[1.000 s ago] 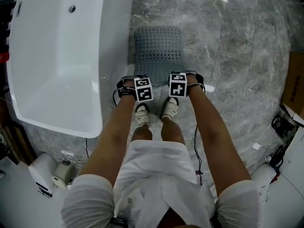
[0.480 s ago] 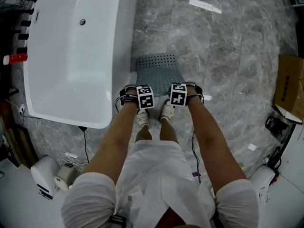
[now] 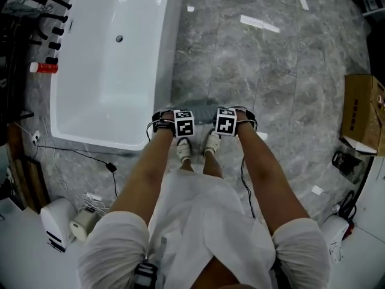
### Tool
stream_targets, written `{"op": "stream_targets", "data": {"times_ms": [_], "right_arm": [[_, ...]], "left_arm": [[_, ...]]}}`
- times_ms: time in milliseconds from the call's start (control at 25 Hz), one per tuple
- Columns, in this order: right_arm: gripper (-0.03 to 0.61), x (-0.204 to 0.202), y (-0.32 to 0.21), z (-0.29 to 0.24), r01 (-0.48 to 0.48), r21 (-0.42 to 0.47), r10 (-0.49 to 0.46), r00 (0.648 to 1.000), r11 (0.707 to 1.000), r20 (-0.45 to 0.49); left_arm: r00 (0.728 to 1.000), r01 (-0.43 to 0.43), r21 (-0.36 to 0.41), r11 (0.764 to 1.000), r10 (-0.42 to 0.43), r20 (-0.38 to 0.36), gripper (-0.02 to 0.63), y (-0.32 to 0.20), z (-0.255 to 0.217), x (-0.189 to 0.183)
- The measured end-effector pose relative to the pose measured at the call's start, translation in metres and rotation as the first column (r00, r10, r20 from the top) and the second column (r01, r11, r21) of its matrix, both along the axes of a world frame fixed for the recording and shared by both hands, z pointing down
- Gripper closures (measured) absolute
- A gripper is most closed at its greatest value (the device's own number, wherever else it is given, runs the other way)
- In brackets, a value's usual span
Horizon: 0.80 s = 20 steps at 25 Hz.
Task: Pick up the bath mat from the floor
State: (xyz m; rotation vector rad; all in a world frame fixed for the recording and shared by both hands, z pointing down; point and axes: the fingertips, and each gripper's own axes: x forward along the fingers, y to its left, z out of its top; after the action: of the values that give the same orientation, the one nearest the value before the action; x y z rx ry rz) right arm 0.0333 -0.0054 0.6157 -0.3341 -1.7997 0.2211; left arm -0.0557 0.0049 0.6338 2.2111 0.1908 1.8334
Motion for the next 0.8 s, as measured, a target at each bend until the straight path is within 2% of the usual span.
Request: {"op": "stream_targets", "data": {"times_ms": [240,440,800], "right_arm": [[0.518,0.001,0.024,-0.063,0.01,0.017,-0.01,1.0,1.0,0.009],[0.518,0.008,0.054,-0.109,0.003,0.01,-0.004,1.0,1.0,0.021],[0.52,0.017,0.084,-0.166,-0.054,0.054,0.051,0.998,0.997,0.038]], "left_arm": [[1.0,-0.028,0.004,1.0,0.028,0.004,0.585,0.023,-0.063,0.001],[0.999,-0.053,-0.028,0.998,0.052,-0.01,0.586,0.055,-0.112,0.008],[0.998,-0.018,-0.034,0.999,0.016,-0.059,0.585,0.084,-0.167,0.021]]}}
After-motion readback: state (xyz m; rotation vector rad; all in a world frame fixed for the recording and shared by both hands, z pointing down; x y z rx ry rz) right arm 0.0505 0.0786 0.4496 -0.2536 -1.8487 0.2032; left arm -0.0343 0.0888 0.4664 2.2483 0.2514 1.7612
